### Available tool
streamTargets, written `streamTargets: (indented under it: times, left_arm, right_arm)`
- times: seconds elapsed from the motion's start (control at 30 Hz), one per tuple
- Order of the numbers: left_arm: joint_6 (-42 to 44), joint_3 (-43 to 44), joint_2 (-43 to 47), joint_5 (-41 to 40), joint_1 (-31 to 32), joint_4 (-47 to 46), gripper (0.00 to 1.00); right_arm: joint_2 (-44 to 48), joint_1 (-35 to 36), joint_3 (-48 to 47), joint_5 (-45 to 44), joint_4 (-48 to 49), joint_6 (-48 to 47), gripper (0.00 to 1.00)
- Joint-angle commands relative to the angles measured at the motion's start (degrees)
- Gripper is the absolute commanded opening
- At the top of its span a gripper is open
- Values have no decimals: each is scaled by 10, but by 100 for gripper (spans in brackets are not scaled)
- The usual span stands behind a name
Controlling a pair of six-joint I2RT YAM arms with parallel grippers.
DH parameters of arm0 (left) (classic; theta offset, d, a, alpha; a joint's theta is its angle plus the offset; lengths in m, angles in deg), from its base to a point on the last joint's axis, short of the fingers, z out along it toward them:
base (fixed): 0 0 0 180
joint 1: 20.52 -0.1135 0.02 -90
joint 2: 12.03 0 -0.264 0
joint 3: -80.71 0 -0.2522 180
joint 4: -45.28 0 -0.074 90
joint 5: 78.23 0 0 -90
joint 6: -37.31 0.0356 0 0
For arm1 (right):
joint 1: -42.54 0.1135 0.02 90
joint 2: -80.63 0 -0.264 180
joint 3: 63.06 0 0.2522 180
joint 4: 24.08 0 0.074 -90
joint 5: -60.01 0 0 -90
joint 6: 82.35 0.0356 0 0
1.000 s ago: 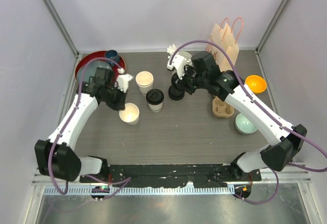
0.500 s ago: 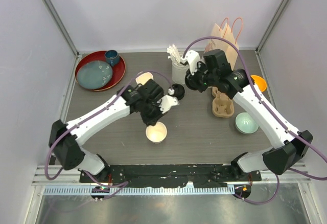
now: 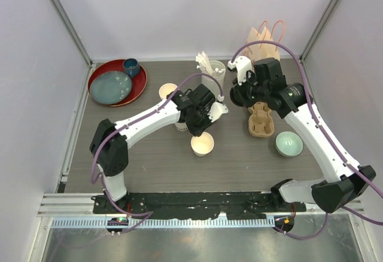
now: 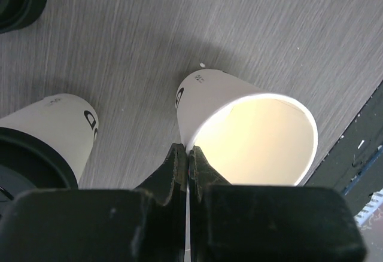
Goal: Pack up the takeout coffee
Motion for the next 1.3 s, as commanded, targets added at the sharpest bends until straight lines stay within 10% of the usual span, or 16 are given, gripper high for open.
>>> streamTargets:
  times: [0.0, 0.23, 0.57, 0.87, 1.27]
  left_arm:
    - [-1, 26, -12, -16, -1, -24, 0]
    - [16, 26, -17, -23, -1, -34, 2]
    - [14, 50, 36, 30, -39, -13, 60]
    - [-1, 53, 120, 150, -138, 51, 64]
    - [-28, -68, 208, 154, -254, 25, 68]
  right_arm:
    - [7, -4, -2, -9, -7, 21, 1]
    - [-5, -6, -3, 0, -14, 28, 1]
    - [0, -6, -8, 12, -30, 27, 1]
    - [-35, 19, -36, 37, -57, 61, 1]
    - [-124, 237, -17, -35, -44, 129, 1]
